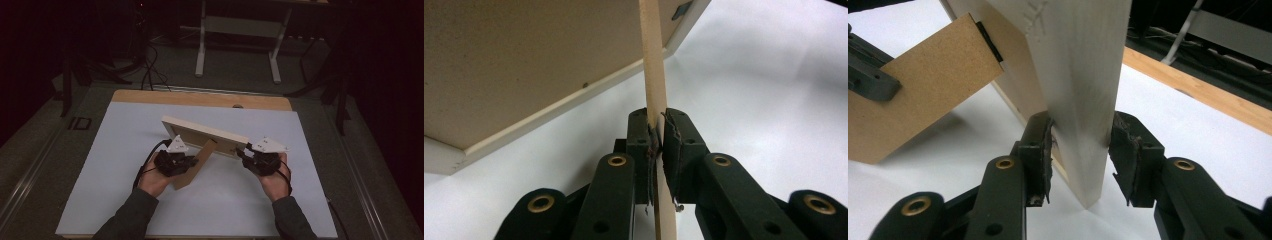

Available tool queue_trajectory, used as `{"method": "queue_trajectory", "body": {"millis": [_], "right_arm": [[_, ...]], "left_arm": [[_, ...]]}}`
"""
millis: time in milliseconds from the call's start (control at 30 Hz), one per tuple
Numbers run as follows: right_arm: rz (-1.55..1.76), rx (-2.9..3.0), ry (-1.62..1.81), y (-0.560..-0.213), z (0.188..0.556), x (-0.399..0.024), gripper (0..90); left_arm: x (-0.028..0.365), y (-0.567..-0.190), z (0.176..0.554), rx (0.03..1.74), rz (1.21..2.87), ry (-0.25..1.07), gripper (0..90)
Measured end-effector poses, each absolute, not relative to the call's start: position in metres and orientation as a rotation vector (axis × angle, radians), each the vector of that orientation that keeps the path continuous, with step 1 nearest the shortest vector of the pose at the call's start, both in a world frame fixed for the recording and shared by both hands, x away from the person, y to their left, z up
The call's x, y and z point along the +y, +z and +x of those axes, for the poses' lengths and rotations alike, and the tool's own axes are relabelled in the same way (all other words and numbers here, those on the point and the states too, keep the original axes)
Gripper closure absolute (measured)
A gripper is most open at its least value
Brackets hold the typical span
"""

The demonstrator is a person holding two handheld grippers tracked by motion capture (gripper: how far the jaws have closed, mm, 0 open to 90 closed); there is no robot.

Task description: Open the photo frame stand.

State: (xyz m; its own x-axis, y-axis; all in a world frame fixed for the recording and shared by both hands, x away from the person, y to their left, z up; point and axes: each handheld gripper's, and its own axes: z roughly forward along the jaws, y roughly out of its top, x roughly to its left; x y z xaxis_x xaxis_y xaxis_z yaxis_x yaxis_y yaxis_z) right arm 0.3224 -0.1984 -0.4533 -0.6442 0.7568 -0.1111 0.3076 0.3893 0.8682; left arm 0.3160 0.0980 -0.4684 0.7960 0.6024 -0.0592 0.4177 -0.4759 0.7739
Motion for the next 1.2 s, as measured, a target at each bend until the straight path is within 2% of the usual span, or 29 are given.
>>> {"method": "queue_trajectory", "body": {"millis": [367,700,867,1200], "right_arm": [[0.890,2.182,1.195,-0.455,0.320,-0.197,58.3],[0.917,2.202,1.189,-0.455,0.319,-0.203,54.3],[0.958,2.249,1.211,-0.456,0.321,-0.208,50.6],[0.996,2.286,1.196,-0.464,0.322,-0.218,48.6]], "left_arm": [[0.100,-0.469,0.311,0.751,2.133,0.286,83.1],[0.108,-0.466,0.306,0.745,2.107,0.282,76.5],[0.113,-0.465,0.303,0.749,2.078,0.270,76.1],[0.123,-0.463,0.299,0.788,2.046,0.289,73.6]]}}
